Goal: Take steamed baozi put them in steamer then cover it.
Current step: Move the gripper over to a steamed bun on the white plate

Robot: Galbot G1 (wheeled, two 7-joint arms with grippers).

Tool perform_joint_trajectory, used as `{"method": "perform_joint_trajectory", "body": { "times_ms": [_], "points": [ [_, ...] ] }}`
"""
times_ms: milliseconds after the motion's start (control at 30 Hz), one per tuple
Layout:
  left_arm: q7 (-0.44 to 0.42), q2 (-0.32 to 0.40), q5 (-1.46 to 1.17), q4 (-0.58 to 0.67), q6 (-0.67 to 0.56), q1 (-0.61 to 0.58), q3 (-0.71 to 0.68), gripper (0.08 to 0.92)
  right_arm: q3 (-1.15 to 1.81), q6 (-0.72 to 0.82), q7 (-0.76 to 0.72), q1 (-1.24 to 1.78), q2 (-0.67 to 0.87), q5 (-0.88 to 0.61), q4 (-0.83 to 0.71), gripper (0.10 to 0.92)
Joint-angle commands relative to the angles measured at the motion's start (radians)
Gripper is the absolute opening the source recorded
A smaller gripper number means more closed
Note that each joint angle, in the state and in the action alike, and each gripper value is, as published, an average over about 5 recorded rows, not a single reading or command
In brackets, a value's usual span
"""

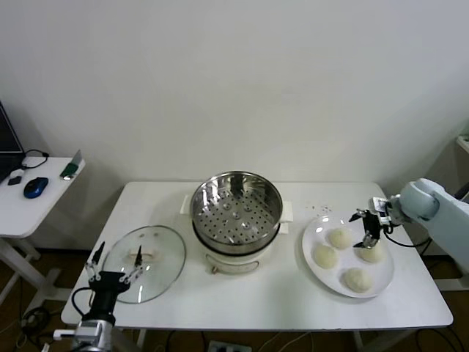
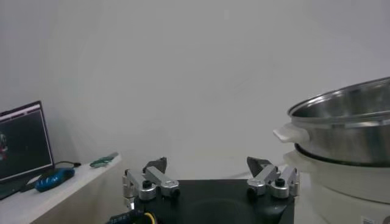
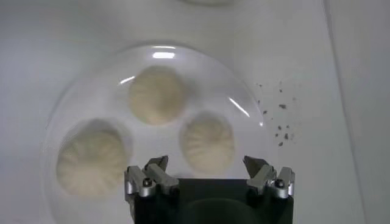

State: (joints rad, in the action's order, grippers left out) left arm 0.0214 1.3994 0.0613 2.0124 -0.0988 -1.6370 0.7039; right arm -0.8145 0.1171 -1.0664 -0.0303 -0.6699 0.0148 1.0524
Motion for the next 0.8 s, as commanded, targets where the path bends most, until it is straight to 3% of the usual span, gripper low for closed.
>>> {"method": "perform_joint_trajectory", "body": {
  "times_ms": [33, 800],
  "points": [
    [0.001, -0.001, -0.001, -0.003, 0.004, 0.005, 0.000, 0.823, -0.208, -0.011, -0.042, -0.161, -0.110, 0.018, -0.147, 0.823],
    [0.006, -0.007, -0.007, 0.001, 0.008, -0.003, 0.014, 0.823, -0.188, -0.038, -0.031, -0.067, -0.248, 0.082, -0.275, 0.823]
  ]
}}
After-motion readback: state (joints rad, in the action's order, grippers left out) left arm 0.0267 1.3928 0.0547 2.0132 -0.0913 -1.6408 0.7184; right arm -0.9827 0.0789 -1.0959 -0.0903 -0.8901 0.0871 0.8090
